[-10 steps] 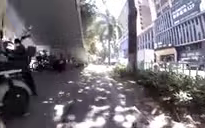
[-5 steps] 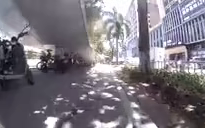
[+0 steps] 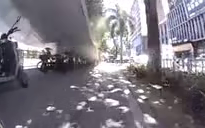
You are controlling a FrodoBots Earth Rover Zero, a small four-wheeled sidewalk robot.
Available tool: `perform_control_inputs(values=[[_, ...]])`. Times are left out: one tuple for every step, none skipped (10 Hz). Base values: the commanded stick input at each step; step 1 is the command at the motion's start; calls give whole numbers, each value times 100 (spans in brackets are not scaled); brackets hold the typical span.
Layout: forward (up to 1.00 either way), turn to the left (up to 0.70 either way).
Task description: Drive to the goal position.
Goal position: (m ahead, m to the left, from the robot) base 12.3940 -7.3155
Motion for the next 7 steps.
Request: perform_control_inputs(values=[[70, 0], [70, 0], [70, 0], [70, 0], [70, 0], [70, 0], [70, 0]])
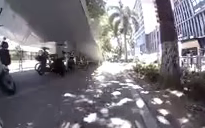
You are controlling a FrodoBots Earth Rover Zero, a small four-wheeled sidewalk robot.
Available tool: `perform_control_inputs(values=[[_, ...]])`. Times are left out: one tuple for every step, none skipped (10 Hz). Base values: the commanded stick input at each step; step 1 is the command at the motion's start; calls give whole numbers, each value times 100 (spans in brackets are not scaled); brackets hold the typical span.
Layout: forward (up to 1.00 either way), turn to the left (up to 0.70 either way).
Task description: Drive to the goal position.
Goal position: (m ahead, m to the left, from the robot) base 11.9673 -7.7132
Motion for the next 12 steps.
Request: perform_control_inputs(values=[[70, 0], [70, 0], [70, 0], [70, 0], [70, 0], [70, 0], [70, 0], [70, 0], [70, 0], [70, 0], [70, 0], [70, 0]])
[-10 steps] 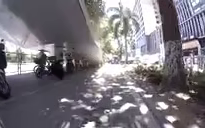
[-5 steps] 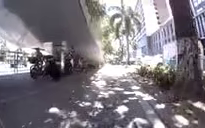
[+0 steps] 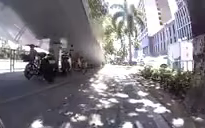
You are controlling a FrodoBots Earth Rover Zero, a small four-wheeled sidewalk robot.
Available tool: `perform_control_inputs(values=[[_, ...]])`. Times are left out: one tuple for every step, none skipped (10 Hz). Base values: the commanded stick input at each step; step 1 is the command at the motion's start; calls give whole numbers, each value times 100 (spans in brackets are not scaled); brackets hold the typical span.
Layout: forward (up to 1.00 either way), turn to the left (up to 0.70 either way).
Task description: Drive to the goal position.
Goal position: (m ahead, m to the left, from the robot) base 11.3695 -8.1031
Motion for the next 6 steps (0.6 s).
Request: perform_control_inputs(values=[[70, 0], [70, 0], [70, 0], [70, 0], [70, 0], [70, 0]])
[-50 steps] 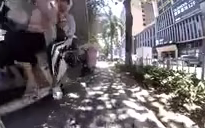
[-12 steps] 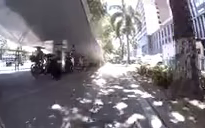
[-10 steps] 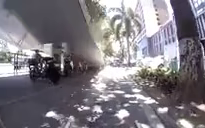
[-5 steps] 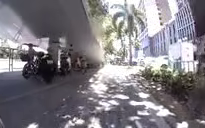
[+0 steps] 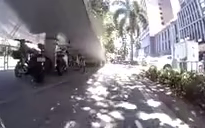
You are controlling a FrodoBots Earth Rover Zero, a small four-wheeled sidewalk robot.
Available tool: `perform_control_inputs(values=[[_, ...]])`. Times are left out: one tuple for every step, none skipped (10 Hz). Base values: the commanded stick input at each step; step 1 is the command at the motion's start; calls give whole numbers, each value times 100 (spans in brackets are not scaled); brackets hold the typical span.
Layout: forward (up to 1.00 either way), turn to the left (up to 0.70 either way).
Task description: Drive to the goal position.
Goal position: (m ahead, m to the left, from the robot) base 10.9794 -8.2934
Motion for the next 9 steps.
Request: perform_control_inputs(values=[[70, 0], [70, 0], [70, 0], [70, -2], [70, -9], [70, -14], [70, -14], [70, 0], [70, 0]])
